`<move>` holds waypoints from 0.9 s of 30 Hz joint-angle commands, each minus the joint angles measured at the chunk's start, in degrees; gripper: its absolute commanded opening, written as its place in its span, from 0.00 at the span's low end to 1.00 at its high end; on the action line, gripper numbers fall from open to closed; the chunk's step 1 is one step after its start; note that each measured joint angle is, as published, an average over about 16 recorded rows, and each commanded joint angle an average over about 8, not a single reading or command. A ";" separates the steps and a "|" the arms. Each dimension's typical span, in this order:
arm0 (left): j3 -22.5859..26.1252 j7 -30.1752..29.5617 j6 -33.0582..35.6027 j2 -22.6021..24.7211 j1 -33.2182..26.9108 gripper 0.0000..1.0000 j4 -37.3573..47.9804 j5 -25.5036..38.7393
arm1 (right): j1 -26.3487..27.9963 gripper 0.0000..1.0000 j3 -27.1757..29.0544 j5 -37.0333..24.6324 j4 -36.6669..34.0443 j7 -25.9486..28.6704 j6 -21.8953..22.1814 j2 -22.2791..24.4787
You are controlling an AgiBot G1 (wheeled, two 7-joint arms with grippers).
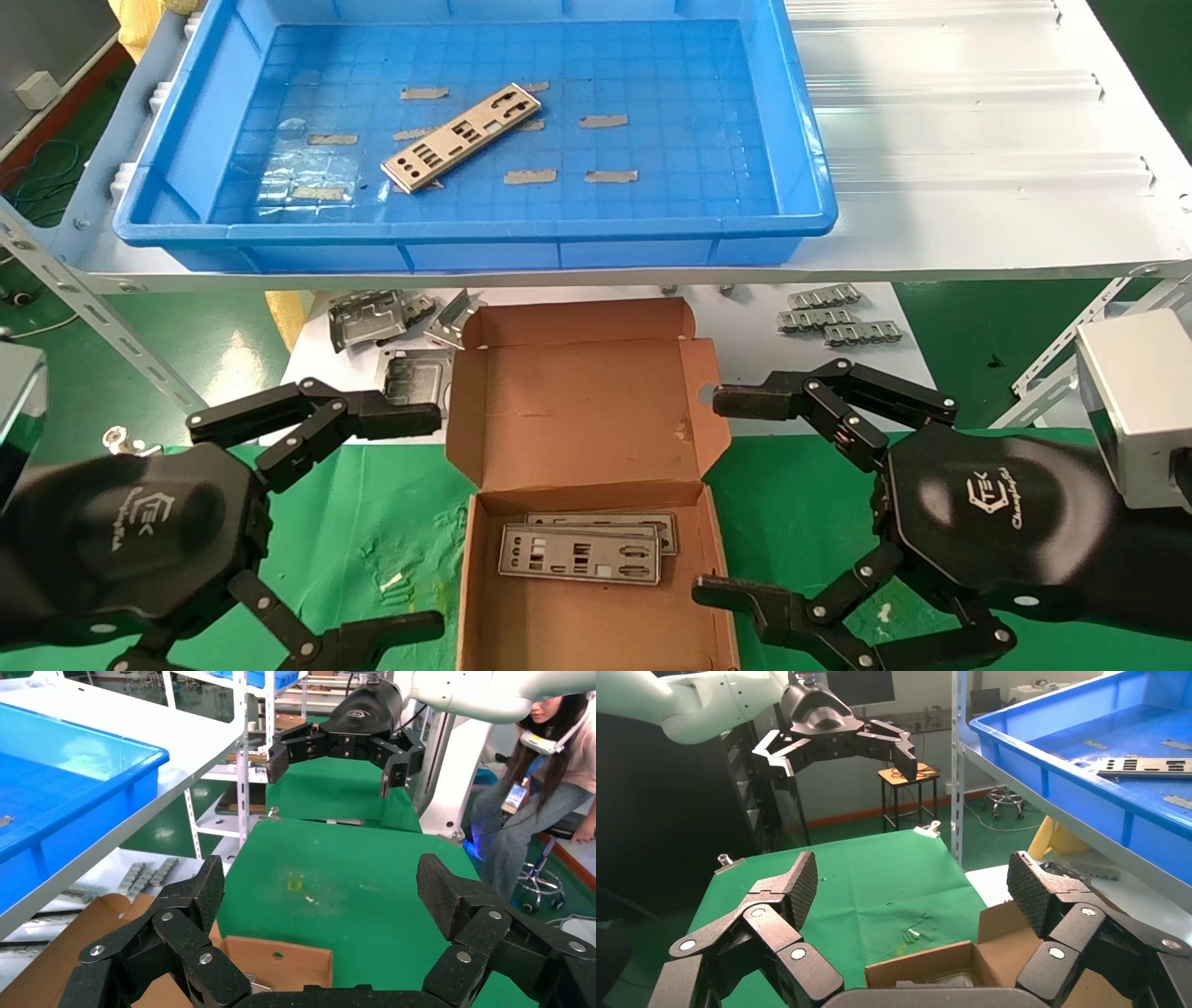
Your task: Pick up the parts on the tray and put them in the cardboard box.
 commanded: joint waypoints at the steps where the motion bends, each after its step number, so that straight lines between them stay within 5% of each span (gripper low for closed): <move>1: 0.14 0.10 0.02 0.14 -0.11 1.00 0.28 0.08 | 0.00 1.00 0.00 0.00 0.00 0.00 0.00 0.00; 27: 0.62 0.44 0.13 0.69 -0.52 1.00 1.28 0.40 | 0.00 1.00 0.00 0.00 0.00 0.00 0.00 0.00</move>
